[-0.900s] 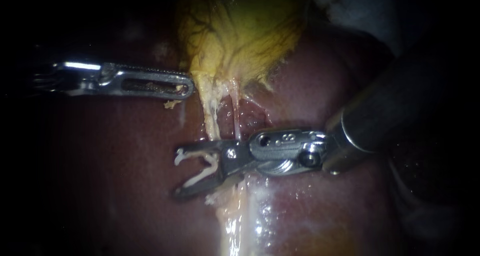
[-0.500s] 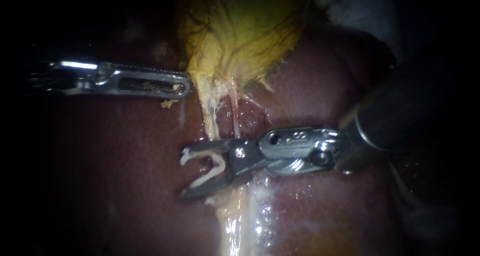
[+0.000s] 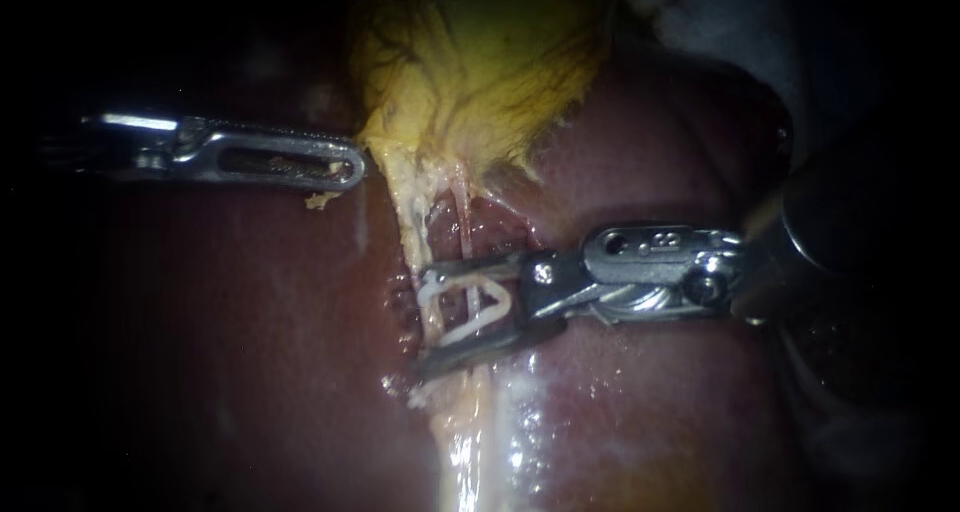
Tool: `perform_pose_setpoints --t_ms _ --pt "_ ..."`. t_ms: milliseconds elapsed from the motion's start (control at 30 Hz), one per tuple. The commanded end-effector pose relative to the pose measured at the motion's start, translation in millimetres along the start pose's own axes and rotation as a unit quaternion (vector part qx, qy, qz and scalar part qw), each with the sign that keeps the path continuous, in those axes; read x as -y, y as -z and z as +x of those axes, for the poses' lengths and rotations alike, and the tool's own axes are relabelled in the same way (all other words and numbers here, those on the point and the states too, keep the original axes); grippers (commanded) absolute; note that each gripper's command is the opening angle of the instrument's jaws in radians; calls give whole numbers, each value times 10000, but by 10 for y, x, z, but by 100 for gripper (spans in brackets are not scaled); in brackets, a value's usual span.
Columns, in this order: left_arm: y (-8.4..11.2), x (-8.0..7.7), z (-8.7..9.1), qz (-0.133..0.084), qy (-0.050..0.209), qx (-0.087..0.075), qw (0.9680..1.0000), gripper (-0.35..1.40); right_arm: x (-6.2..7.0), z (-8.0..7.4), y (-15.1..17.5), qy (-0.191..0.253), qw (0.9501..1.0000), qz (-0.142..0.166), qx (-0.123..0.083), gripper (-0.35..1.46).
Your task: Clipping second clip left tube
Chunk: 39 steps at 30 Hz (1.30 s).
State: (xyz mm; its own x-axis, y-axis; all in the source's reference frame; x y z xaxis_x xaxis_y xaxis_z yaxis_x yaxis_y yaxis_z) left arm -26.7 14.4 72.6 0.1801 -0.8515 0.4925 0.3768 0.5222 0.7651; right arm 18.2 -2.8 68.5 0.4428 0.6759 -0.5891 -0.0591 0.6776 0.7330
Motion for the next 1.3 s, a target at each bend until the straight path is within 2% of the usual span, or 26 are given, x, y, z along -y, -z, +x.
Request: perform_pose_setpoints --t_ms 33,233,500,867,1100,1300 --pt "0 0 0 3 -2 2 10000 -35 -2 -3 0 -58 10000 -1 8 53" --pt "1 0 0 3 -2 2 10000 -35 -12 -22 -2 -355 9993 60 82 53" --pt "1 1 0 3 -2 2 10000 -35 -22 -36 -9 -629 9979 98 149 53" --pt "1 1 0 1 -2 3 10000 -35 -37 -45 -25 -766 9967 217 166 53" --pt "0 1 1 1 -3 3 10000 -35 -38 -44 -41 -866 9953 436 56 53" --pt "0 1 1 0 -3 3 10000 -35 -36 -41 -47 -946 9912 892 -228 53"
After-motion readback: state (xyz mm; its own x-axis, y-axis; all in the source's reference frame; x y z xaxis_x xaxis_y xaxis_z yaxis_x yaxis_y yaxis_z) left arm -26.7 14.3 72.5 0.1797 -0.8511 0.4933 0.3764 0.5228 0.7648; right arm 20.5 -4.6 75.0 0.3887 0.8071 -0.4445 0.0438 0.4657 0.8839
